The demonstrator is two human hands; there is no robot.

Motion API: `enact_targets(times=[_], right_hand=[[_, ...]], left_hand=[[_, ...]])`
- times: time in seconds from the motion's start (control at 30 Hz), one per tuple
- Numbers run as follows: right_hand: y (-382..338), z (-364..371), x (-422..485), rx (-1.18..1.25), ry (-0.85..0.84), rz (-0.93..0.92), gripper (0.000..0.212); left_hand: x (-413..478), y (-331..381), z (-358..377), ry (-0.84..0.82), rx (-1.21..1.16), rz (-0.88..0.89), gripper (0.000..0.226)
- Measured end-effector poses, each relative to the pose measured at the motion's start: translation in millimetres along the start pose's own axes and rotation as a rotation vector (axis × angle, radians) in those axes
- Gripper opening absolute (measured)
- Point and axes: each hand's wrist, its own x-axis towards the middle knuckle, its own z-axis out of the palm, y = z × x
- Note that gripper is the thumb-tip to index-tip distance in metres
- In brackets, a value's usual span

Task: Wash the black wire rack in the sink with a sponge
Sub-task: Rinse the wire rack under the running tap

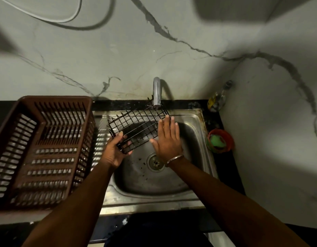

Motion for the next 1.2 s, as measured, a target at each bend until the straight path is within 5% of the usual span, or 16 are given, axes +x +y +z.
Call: enact_targets(times=[0.23, 0.4, 0.53, 0.67, 0.77, 0.87, 1.03, 1.1, 1.2], right_hand=[[-5, -7, 17, 0.020, -0.023, -0.137, 0.081], [-14, -13, 29, 0.038, -0.017, 0.065, 0.084], [-21, -10, 32, -0.039, -0.021, -0.289, 0.075], [-26, -16, 45, 0.043, -0.019, -0.065, 0.078], [-29, -15, 47, -0.015, -0.026, -0.251, 0.074], [-30, -21, 55, 0.058, -0.014, -0.073, 0.074], [-23, -19, 53, 0.016, -0.034, -0.144, 0.071], [-21, -20, 54, 0.048, -0.049, -0.017, 0.072], [-17, -20, 50, 0.006, -0.072, -0.121, 0.072]], left_hand=[[5, -3, 3, -0.028, 0.027, -0.017, 0.051], [7, -2, 11, -0.033, 0.070, -0.011, 0.088], [4, 0, 21, -0.049, 0.065, 0.012, 0.071], [7, 6, 26, -0.057, 0.118, 0.010, 0.090], [8, 7, 31, -0.087, 0.133, 0.022, 0.090], [13, 7, 35, -0.105, 0.177, 0.021, 0.094], [18, 6, 52, -0.129, 0.217, 0.013, 0.056], [20, 5, 58, -0.144, 0.252, 0.018, 0.064], [22, 2, 66, -0.143, 0.278, -0.018, 0.074]])
